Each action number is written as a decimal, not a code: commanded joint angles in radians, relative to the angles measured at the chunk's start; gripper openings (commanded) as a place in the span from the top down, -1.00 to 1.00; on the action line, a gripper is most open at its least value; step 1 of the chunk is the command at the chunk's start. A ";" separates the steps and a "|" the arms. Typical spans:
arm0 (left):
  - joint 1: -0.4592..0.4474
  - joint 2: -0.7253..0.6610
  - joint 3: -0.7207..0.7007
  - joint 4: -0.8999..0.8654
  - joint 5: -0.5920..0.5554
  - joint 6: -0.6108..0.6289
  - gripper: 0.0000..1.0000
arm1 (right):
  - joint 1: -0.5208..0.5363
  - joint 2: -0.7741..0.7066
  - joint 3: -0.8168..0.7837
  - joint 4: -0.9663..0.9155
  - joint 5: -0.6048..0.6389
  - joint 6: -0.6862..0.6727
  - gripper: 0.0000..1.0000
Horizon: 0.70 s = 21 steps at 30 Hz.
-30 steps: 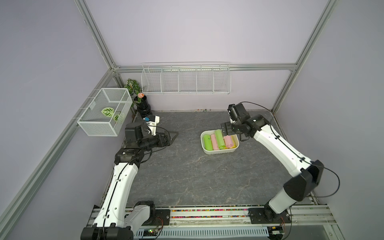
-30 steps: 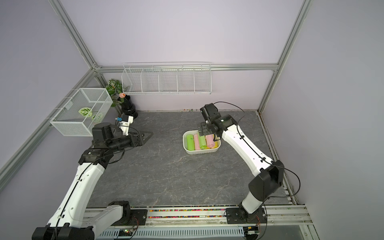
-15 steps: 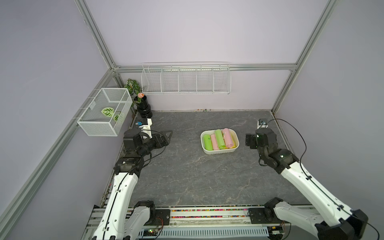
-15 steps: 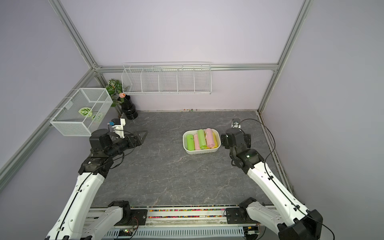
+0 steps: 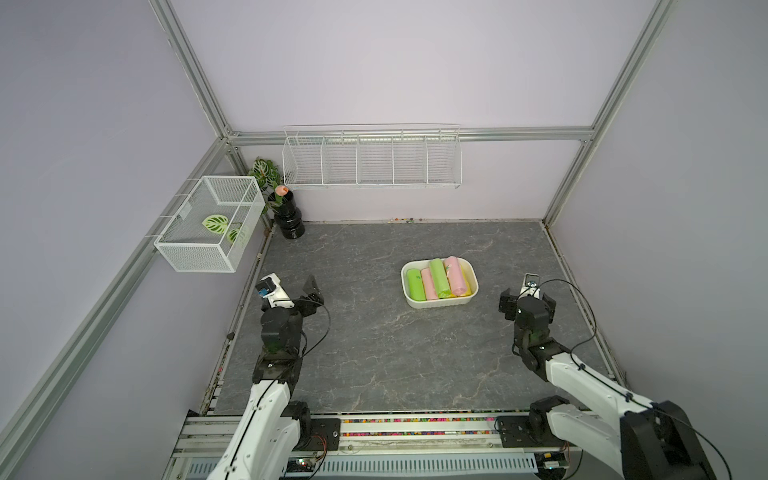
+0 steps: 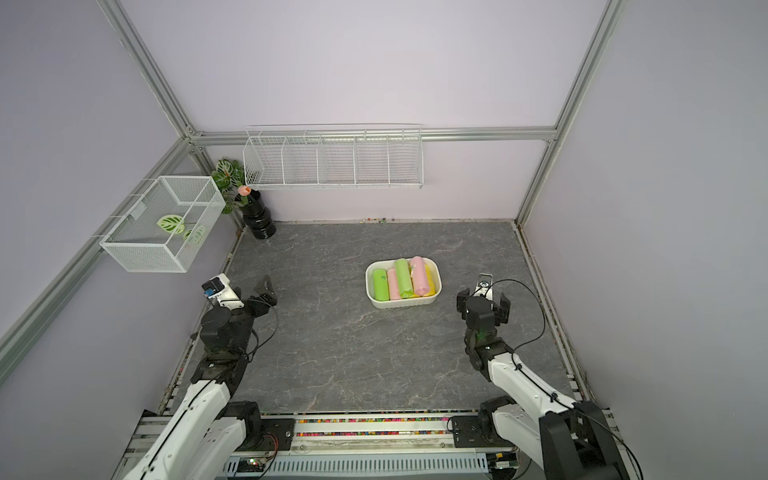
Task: Put the roll of trash bags into the storage box
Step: Reset both arms
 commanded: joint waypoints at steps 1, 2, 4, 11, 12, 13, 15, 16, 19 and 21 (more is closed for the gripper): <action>0.005 0.158 -0.063 0.275 -0.196 0.075 -0.99 | -0.038 0.106 -0.031 0.176 0.029 0.003 -0.95; 0.005 0.227 -0.082 0.368 -0.223 0.087 -1.00 | -0.041 0.139 -0.030 0.226 0.079 -0.011 -0.95; 0.002 0.327 -0.085 0.529 -0.215 0.188 -0.99 | -0.044 0.156 -0.022 0.240 0.078 -0.047 -0.95; 0.005 0.380 -0.019 0.465 -0.251 0.232 -0.99 | -0.073 0.226 0.020 0.266 0.072 -0.064 -0.95; 0.008 0.371 -0.034 0.489 -0.234 0.240 -0.99 | -0.075 0.230 0.022 0.262 0.076 -0.064 -0.95; 0.008 0.378 -0.053 0.539 -0.228 0.252 -0.99 | -0.075 0.227 0.022 0.259 0.076 -0.063 -0.95; 0.008 0.360 -0.052 0.507 -0.187 0.258 -0.99 | -0.075 0.217 0.006 0.278 0.049 -0.070 -0.95; 0.008 0.369 -0.051 0.506 -0.177 0.265 -0.99 | -0.075 0.207 -0.006 0.291 0.029 -0.054 -0.95; 0.001 0.495 -0.097 0.674 -0.233 0.298 -0.99 | -0.078 0.212 -0.054 0.397 -0.112 -0.063 -0.96; 0.008 0.566 -0.160 0.829 -0.198 0.245 -0.99 | -0.078 0.267 -0.087 0.520 -0.127 -0.076 -0.96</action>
